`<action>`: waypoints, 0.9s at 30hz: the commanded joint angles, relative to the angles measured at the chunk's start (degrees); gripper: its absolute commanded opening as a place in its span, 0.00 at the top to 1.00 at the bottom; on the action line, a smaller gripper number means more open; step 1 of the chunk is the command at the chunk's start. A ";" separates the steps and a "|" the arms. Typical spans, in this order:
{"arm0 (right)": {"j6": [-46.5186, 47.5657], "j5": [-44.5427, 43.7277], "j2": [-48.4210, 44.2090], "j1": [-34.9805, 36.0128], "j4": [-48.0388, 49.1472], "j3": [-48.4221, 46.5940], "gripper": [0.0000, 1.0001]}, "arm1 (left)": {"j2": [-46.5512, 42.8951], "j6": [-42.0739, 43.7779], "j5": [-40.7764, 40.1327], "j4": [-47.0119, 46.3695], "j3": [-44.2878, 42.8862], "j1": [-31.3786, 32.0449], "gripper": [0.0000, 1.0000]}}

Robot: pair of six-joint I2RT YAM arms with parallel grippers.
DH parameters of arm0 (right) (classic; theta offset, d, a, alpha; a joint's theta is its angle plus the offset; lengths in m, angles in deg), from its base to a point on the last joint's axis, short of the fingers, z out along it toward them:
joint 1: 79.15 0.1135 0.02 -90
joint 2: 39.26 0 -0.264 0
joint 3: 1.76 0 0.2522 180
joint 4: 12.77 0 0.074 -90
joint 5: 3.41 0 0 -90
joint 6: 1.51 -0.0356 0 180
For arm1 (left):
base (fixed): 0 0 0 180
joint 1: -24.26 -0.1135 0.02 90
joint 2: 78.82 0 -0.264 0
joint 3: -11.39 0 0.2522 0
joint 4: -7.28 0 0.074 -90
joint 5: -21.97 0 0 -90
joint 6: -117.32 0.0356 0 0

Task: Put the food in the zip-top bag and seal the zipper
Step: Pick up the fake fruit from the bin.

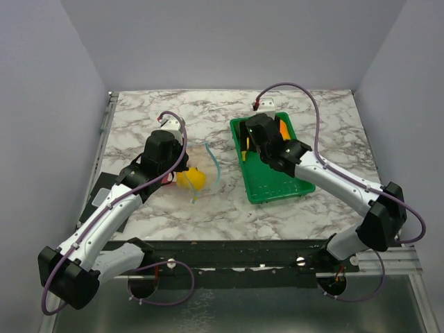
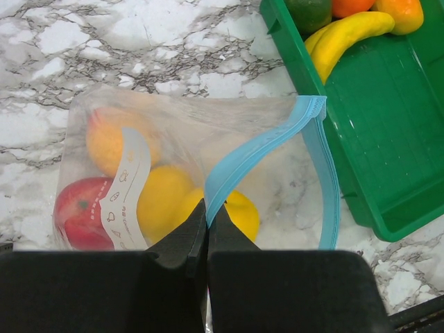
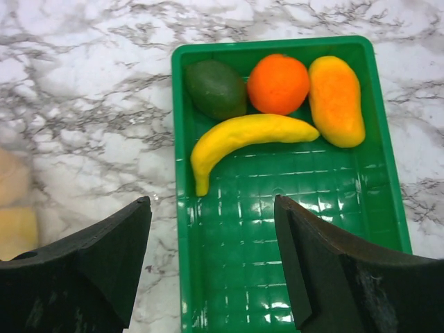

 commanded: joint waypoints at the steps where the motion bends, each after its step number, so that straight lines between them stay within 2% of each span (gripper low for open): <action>1: 2.65 -0.75 4.29 -3.44 -1.94 -3.74 0.24 | 0.10 0.47 -0.22 -0.75 0.76 -0.40 1.00; 19: 1.18 14.31 21.12 -17.94 -1.66 -17.00 0.23 | -0.41 0.41 -0.61 -0.78 0.67 -0.41 1.00; 27: -0.22 17.08 28.74 -21.64 -2.79 -24.06 0.06 | -0.47 0.65 -0.66 -0.64 0.67 -0.39 1.00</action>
